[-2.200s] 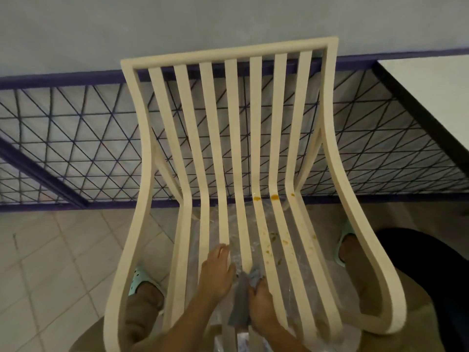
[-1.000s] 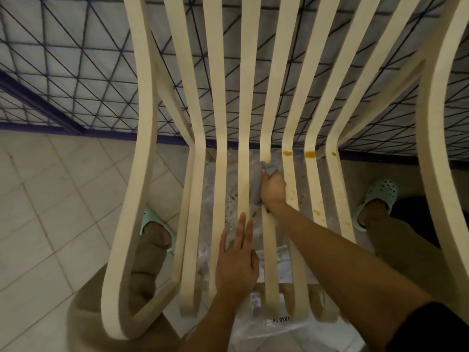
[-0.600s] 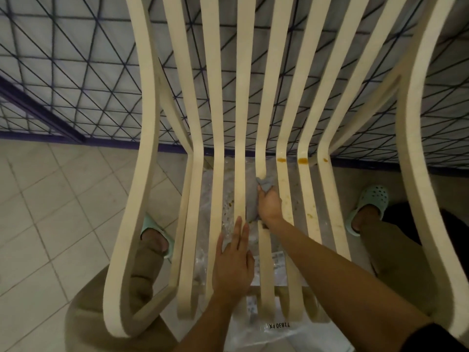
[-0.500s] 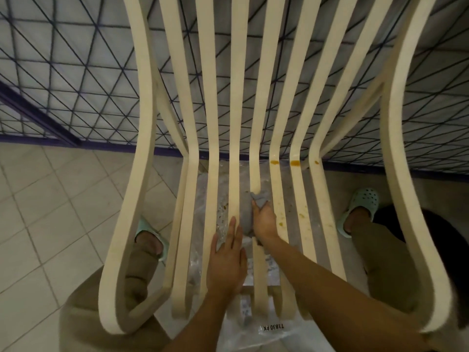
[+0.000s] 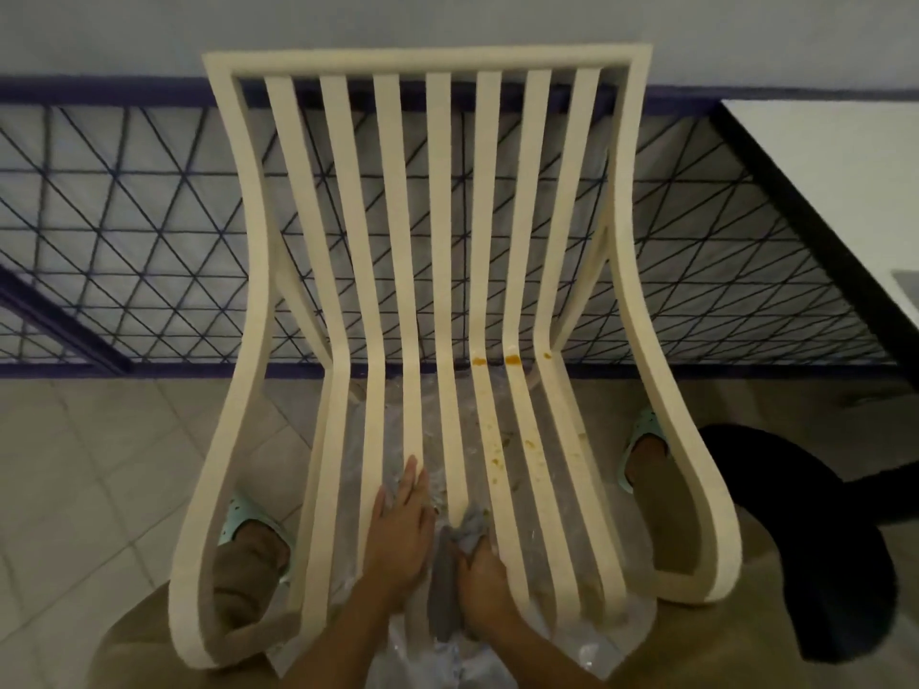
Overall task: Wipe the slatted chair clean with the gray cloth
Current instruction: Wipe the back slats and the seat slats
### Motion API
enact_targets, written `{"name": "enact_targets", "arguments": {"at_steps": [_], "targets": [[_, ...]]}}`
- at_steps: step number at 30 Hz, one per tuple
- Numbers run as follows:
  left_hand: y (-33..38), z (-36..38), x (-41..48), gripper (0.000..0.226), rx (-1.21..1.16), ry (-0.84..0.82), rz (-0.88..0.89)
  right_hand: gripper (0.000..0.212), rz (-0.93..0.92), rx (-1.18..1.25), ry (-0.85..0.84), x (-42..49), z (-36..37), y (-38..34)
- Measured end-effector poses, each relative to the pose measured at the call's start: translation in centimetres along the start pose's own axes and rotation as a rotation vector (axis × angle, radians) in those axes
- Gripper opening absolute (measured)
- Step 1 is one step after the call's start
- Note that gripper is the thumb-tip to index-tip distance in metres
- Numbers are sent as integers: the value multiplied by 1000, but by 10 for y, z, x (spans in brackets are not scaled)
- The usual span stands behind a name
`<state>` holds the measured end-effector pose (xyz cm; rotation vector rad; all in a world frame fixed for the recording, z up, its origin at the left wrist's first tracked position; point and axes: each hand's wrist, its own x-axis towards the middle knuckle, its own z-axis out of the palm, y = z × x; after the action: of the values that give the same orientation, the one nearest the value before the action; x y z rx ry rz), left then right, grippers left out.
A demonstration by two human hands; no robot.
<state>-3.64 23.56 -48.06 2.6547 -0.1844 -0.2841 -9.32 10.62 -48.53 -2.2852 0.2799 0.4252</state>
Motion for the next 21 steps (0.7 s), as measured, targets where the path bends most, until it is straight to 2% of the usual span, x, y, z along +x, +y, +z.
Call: {"name": "enact_targets", "arguments": {"at_steps": [2,3,5,6,9,12,17,19,21], "targets": [[-1,-3,4,56,-60,-84,-32,27,47,-23,-84,0,-5,3],[2,-6,4,58,-50,-113,-37,28,66,-7,-92,2,-11,0],[6,-6,3,59,-70,-143,-49,29,42,-27,-253,2,-30,-1],[8,-4,1,59,-87,-138,-62,30,79,108,-319,2,-40,-3],[15,4,-7,56,-54,-143,-49,31,-4,18,-422,-2,-71,-3],[19,13,-18,57,16,-173,7,28,13,74,-383,2,-107,-12],[20,14,-18,56,-16,-170,-16,23,-55,58,-59,7,-152,-23],[22,12,-13,54,-21,-164,-22,23,-25,52,-69,5,-138,-18],[25,10,-8,53,-36,-171,-37,29,28,-31,-170,-2,-102,-4]]}}
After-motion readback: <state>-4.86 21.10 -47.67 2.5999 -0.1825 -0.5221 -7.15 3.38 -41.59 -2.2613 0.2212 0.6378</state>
